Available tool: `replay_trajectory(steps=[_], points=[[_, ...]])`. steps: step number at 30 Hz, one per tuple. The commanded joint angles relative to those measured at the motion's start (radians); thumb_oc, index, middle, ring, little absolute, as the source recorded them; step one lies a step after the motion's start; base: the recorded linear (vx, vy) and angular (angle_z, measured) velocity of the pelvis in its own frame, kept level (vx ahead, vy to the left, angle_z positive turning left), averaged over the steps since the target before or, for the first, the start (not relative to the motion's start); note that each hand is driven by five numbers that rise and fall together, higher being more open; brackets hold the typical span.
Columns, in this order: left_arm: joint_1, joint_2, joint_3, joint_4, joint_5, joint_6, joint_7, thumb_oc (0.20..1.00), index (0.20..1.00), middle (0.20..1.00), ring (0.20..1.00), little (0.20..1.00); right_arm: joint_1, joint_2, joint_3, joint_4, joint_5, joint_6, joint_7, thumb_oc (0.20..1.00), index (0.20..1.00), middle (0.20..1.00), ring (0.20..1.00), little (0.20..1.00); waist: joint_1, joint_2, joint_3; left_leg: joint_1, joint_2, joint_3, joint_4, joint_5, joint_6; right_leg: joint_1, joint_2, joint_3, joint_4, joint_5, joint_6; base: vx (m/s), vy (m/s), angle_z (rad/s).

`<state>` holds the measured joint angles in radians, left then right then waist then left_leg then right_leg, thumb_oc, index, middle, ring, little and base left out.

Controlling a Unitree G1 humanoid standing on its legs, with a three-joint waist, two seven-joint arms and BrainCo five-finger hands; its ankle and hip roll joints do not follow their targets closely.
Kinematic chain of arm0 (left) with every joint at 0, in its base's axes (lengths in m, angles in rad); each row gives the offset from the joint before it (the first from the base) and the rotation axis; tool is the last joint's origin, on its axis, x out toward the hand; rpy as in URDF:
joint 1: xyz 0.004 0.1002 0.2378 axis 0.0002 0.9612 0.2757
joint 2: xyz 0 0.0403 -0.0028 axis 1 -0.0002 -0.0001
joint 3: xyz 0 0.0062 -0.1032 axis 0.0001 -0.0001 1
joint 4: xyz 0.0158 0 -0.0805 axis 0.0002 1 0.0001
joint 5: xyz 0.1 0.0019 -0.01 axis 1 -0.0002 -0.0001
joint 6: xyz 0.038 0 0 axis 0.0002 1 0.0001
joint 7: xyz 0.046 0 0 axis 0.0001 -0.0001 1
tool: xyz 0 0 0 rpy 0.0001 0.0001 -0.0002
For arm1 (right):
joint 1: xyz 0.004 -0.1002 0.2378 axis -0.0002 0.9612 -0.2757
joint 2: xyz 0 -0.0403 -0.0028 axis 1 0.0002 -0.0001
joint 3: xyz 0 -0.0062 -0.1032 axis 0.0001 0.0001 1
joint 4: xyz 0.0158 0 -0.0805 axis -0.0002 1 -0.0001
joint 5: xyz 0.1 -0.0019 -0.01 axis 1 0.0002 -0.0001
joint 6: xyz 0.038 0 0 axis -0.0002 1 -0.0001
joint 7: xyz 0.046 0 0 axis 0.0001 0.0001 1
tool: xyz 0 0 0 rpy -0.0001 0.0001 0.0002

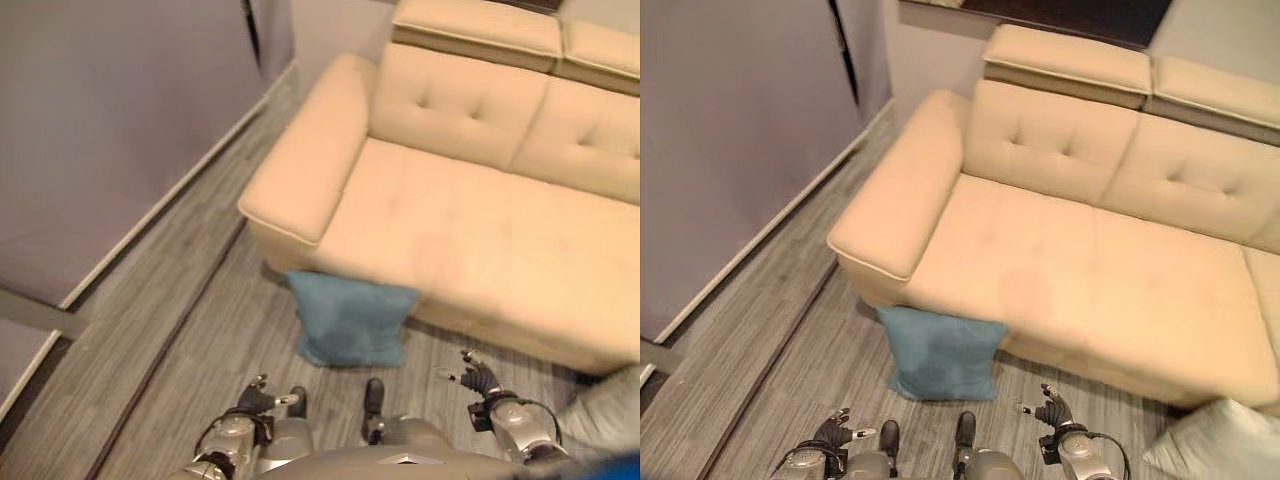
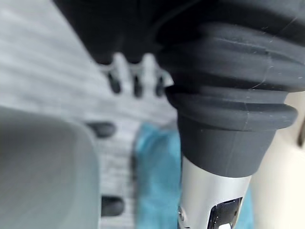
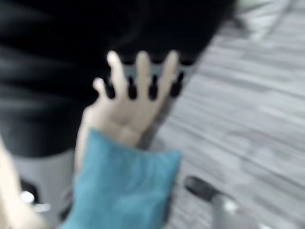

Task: Pick up all the scattered cushions and arrange them neatly on the sofa.

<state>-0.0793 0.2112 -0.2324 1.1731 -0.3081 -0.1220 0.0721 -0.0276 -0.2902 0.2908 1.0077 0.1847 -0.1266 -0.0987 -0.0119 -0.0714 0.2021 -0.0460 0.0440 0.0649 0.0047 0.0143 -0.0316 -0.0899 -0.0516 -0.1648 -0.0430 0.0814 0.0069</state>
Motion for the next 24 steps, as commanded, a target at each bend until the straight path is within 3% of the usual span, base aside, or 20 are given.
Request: replay_trajectory(steps=[1,9,17,19,24], points=[[-0.02,0.044,0.014,-0.064,-0.044,-0.047,0.016,1.0,1.0,1.0,1.0,1.0,-0.076,-0.008,0.016,-0.048,0.034,-0.038,-0.016,1.0,1.0,1.0,1.0,1.0,0.022,-0.02,0.032,-0.083,-0.019,0.008,0.123,-0.034,-0.01,0.059,-0.096,0.038,0.108,-0.104,0.129,-0.07,0.108,-0.45],[-0.135,0.091,0.015,-0.184,-0.139,-0.103,0.097,1.0,1.0,1.0,1.0,1.0,-0.18,-0.029,0.011,-0.054,0.034,-0.055,-0.096,1.0,1.0,1.0,1.0,1.0,0.024,-0.022,0.132,-0.221,-0.029,0.024,0.221,-0.06,0.002,-0.105,-0.127,0.032,0.199,-0.087,0.128,-0.08,0.043,-0.01],[-0.452,0.107,-0.04,-0.186,-0.193,-0.16,0.269,1.0,1.0,1.0,1.0,1.0,-0.454,-0.079,0.038,-0.069,0.048,-0.085,-0.282,1.0,1.0,1.0,1.0,1.0,-0.001,-0.007,0.232,-0.556,-0.008,0.01,0.315,-0.019,-0.004,-0.451,-0.14,0.024,0.319,-0.081,0.115,-0.14,-0.029,0.03],[-0.524,0.113,-0.053,-0.178,-0.202,-0.165,0.298,1.0,1.0,1.0,1.0,1.0,-0.519,-0.094,0.048,-0.045,0.057,-0.09,-0.313,1.0,1.0,1.0,1.0,1.0,-0.003,0.001,0.242,-0.62,-0.004,-0.004,0.347,-0.042,-0.013,-0.518,-0.143,0.029,0.364,-0.108,0.121,-0.02,-0.02,0.05],[-0.656,0.133,-0.073,-0.187,-0.238,-0.177,0.335,1.0,1.0,1.0,1.0,1.0,-0.63,-0.132,0.045,-0.051,0.052,-0.108,-0.391,1.0,1.0,1.0,1.0,1.0,-0.016,0.01,0.264,-0.779,0.0,-0.015,0.408,-0.041,-0.013,-0.691,-0.154,0.041,0.45,-0.116,0.119,-0.05,-0.008,0.07]])
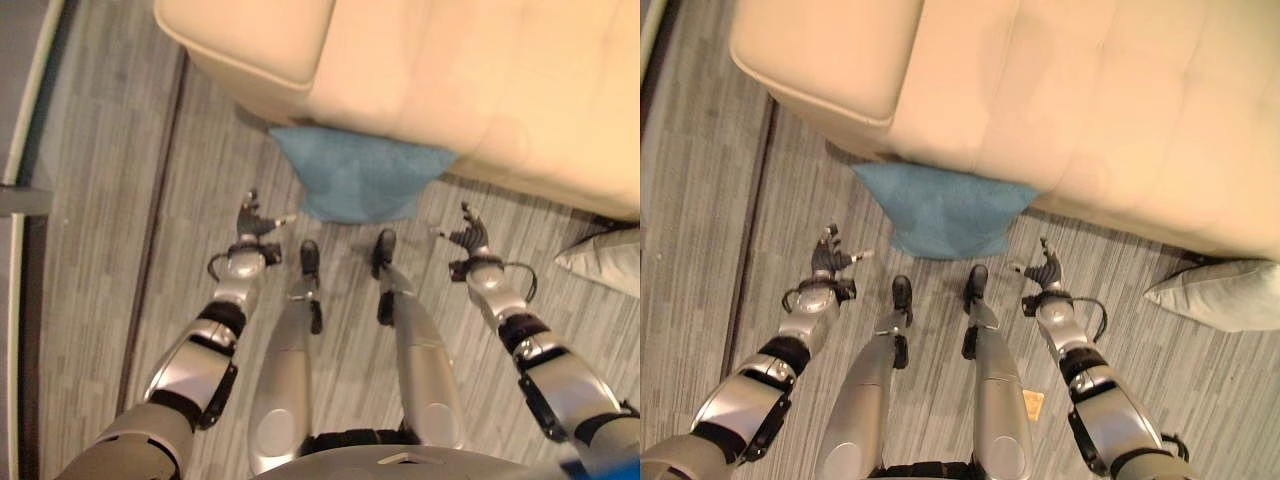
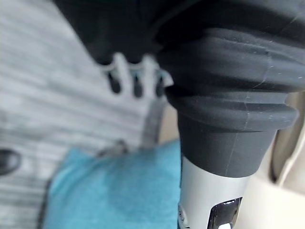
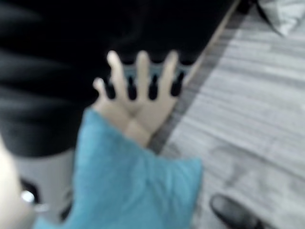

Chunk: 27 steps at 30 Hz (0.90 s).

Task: Pick up all the scattered cushions and arrange them neatly on the sofa.

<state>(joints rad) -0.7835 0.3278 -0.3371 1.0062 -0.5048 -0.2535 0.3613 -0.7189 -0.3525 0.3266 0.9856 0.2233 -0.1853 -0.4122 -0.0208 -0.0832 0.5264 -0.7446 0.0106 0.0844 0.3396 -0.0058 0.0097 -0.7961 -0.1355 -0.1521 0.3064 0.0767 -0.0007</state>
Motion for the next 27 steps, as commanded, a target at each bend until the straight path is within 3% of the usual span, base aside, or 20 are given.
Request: replay_trajectory(steps=[1,2,4,15,19,27], points=[[0.026,0.02,0.03,-0.021,-0.049,-0.044,0.047,1.0,1.0,1.0,1.0,1.0,0.043,-0.078,0.017,-0.037,0.014,-0.052,-0.083,1.0,1.0,1.0,1.0,1.0,-0.01,0.023,-0.058,-0.116,0.037,-0.037,0.088,-0.022,-0.055,-0.022,-0.072,0.034,0.118,-0.113,0.127,-0.03,0.009,0.04],[0.026,0.02,0.03,-0.021,-0.049,-0.044,0.047,1.0,1.0,1.0,1.0,1.0,0.043,-0.078,0.017,-0.036,0.014,-0.052,-0.083,1.0,1.0,1.0,1.0,1.0,-0.01,0.023,-0.059,-0.117,0.037,-0.037,0.088,-0.022,-0.055,-0.023,-0.072,0.034,0.118,-0.114,0.127,-0.02,0.013,0.05],[-0.071,0.032,0.016,-0.02,-0.063,-0.044,0.075,1.0,1.0,1.0,1.0,1.0,-0.043,-0.113,0.022,-0.031,0.029,-0.062,-0.117,1.0,1.0,1.0,1.0,1.0,-0.016,0.024,-0.045,-0.255,0.043,-0.043,0.163,-0.035,-0.052,-0.167,-0.078,0.054,0.198,-0.126,0.122,-0.01,0.009,0.02],[-0.217,0.097,-0.036,-0.059,-0.046,-0.025,0.105,1.0,1.0,1.0,1.0,1.0,-0.156,-0.208,0.029,-0.079,0.105,-0.083,-0.114,1.0,1.0,1.0,1.0,1.0,-0.029,0.03,-0.036,-0.509,0.037,-0.046,0.301,-0.06,-0.045,-0.447,-0.078,0.098,0.348,-0.153,0.113,0.0,0.008,-0.03],[-0.339,0.131,-0.078,-0.044,-0.068,-0.021,0.097,1.0,1.0,1.0,1.0,1.0,-0.277,-0.242,0.08,-0.057,0.162,-0.087,-0.079,1.0,1.0,1.0,1.0,1.0,-0.03,0.037,-0.032,-0.618,0.031,-0.041,0.348,-0.062,-0.039,-0.574,-0.069,0.124,0.407,-0.158,0.115,0.02,0.015,-0.05],[-0.529,0.143,-0.127,-0.018,-0.148,-0.032,0.087,1.0,1.0,1.0,1.0,1.0,-0.514,-0.26,0.212,-0.033,0.164,-0.071,-0.063,1.0,1.0,1.0,1.0,1.0,-0.029,0.038,-0.022,-0.745,0.027,-0.038,0.431,-0.073,-0.032,-0.707,-0.061,0.146,0.483,-0.168,0.115,0.04,-0.001,-0.05]])
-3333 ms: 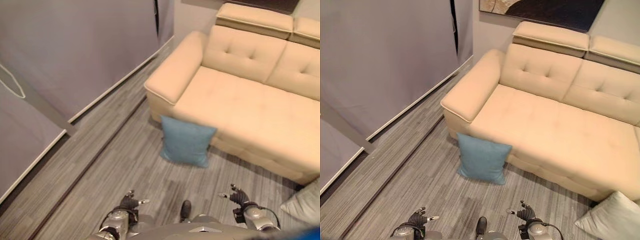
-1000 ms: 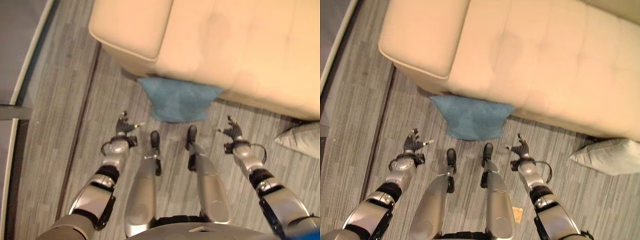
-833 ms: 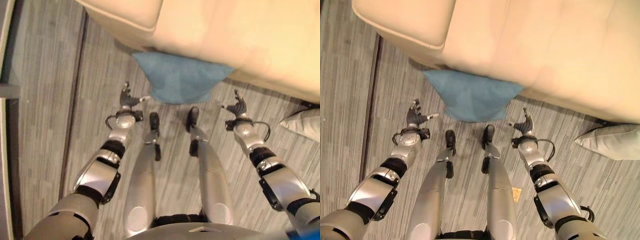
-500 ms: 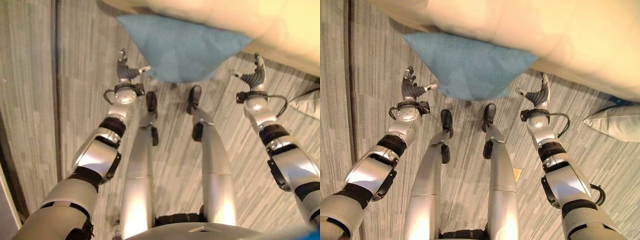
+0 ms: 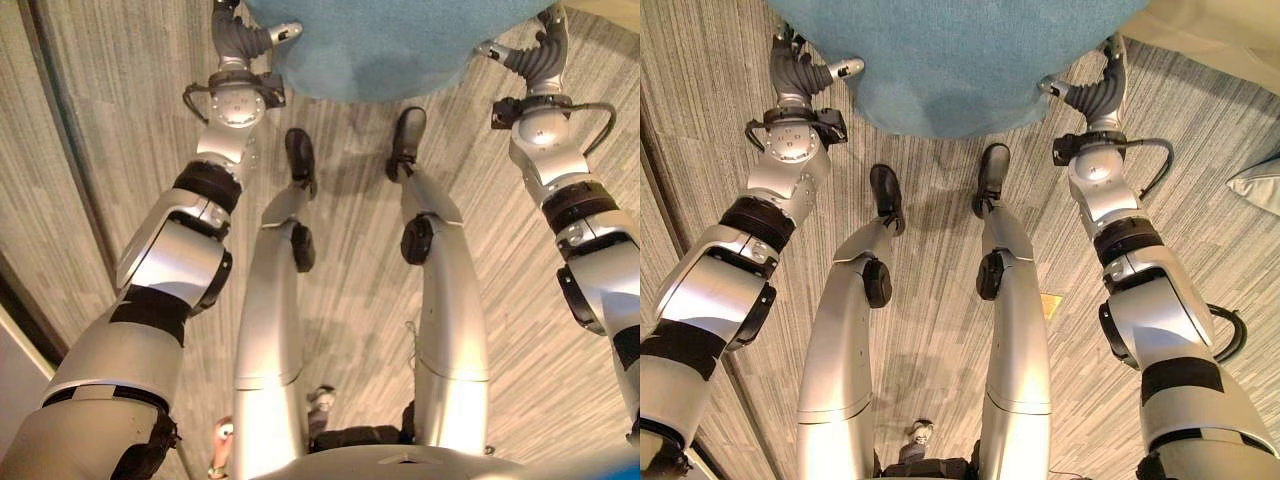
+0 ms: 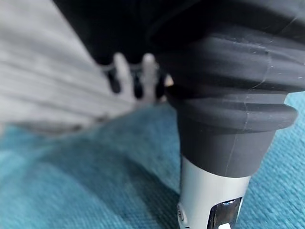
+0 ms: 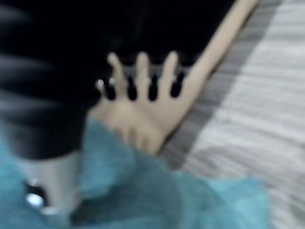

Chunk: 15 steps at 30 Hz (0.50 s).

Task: Pick up all the scattered cushions and arrange them neatly on the sofa.

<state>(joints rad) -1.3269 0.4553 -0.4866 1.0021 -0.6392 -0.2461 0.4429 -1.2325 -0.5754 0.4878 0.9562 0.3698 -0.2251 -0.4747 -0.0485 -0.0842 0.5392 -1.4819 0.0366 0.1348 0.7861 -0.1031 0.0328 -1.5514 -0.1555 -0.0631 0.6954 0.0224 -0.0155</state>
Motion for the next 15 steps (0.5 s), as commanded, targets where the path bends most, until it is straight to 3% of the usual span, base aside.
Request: replay_trajectory(steps=[1,8,15], points=[[-0.002,0.012,0.016,-0.014,-0.023,-0.04,0.001,1.0,1.0,1.0,1.0,1.0,-0.024,-0.032,0.062,0.002,0.019,-0.029,0.002,1.0,1.0,1.0,1.0,1.0,0.0,0.041,-0.034,-0.016,0.0,-0.09,-0.013,0.024,-0.054,0.036,-0.04,0.057,0.103,-0.114,0.131,0.04,-0.009,0.02],[-0.068,-0.059,-0.022,-0.062,-0.07,-0.056,0.0,1.0,1.0,1.0,1.0,1.0,-0.158,0.032,0.145,0.012,0.049,-0.022,0.03,1.0,1.0,1.0,1.0,1.0,0.017,0.05,-0.032,-0.068,-0.005,-0.091,0.021,0.028,-0.055,-0.017,-0.036,0.055,0.138,-0.116,0.125,0.0,0.0,0.0],[-0.071,-0.161,0.002,-0.114,-0.146,-0.087,0.002,1.0,1.0,1.0,1.0,1.0,-0.174,0.235,0.159,-0.058,0.151,-0.048,0.074,1.0,1.0,1.0,1.0,1.0,0.031,0.055,-0.039,-0.073,-0.011,-0.1,0.02,0.037,-0.054,-0.018,-0.021,0.043,0.134,-0.113,0.118,0.0,-0.001,-0.01]])
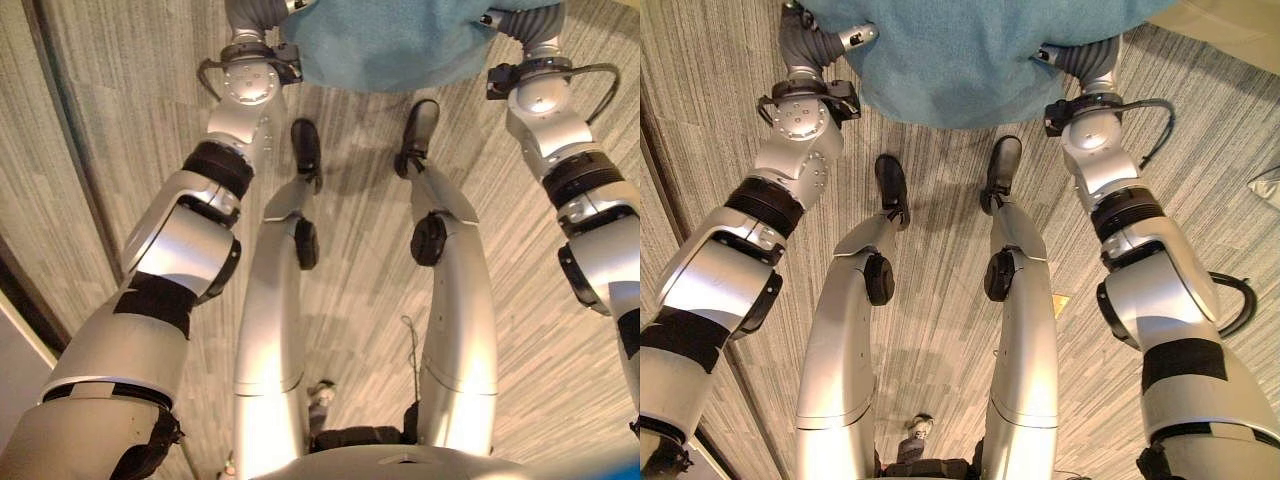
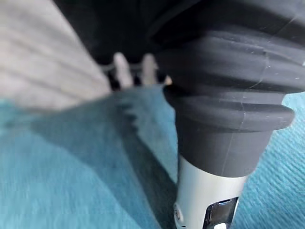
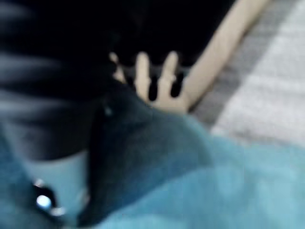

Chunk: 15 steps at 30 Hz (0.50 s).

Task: Pick up all the scattered cushions and arrange them neatly on the sofa.

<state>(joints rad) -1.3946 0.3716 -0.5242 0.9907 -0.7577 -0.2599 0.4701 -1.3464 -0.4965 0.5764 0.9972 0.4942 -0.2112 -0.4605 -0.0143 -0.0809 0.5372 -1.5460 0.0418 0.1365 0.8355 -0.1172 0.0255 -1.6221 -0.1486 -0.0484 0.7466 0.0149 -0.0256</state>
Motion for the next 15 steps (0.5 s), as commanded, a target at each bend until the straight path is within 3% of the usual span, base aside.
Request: replay_trajectory(steps=[1,3,4,15], points=[[-0.002,-0.081,0.041,-0.113,-0.033,-0.08,-0.029,1.0,1.0,1.0,1.0,1.0,-0.064,0.18,0.076,-0.099,0.025,-0.064,0.064,1.0,1.0,1.0,1.0,1.0,-0.004,0.052,-0.041,-0.009,-0.016,-0.101,-0.033,0.054,-0.047,0.053,-0.027,0.026,0.08,-0.103,0.127,-0.01,-0.003,-0.04],[0.005,-0.086,0.043,-0.139,-0.054,-0.087,-0.04,1.0,1.0,1.0,1.0,1.0,-0.06,0.217,0.075,-0.112,0.037,-0.07,0.074,1.0,1.0,1.0,1.0,1.0,-0.002,0.053,-0.046,-0.009,-0.018,-0.103,-0.042,0.059,-0.048,0.053,-0.025,0.023,0.074,-0.1,0.127,0.0,0.0,0.0],[0.007,-0.079,0.038,-0.157,-0.049,-0.089,-0.05,0.2,0.2,0.2,0.2,0.2,-0.056,0.23,0.077,-0.115,0.047,-0.071,0.087,0.2,0.2,0.2,0.2,0.2,-0.001,0.054,-0.051,-0.008,-0.019,-0.104,-0.048,0.062,-0.048,0.053,-0.025,0.02,0.072,-0.098,0.126,0.0,0.0,0.0],[0.079,-0.018,0.058,-0.308,-0.055,-0.139,-0.091,0.2,0.2,0.2,0.2,0.2,-0.015,0.181,0.022,-0.23,0.038,-0.093,0.115,0.2,0.2,0.2,0.2,0.2,-0.001,0.051,-0.101,0.079,-0.011,-0.117,-0.169,0.099,-0.06,0.146,-0.013,-0.016,-0.011,-0.088,0.135,-0.02,-0.014,0.03]])
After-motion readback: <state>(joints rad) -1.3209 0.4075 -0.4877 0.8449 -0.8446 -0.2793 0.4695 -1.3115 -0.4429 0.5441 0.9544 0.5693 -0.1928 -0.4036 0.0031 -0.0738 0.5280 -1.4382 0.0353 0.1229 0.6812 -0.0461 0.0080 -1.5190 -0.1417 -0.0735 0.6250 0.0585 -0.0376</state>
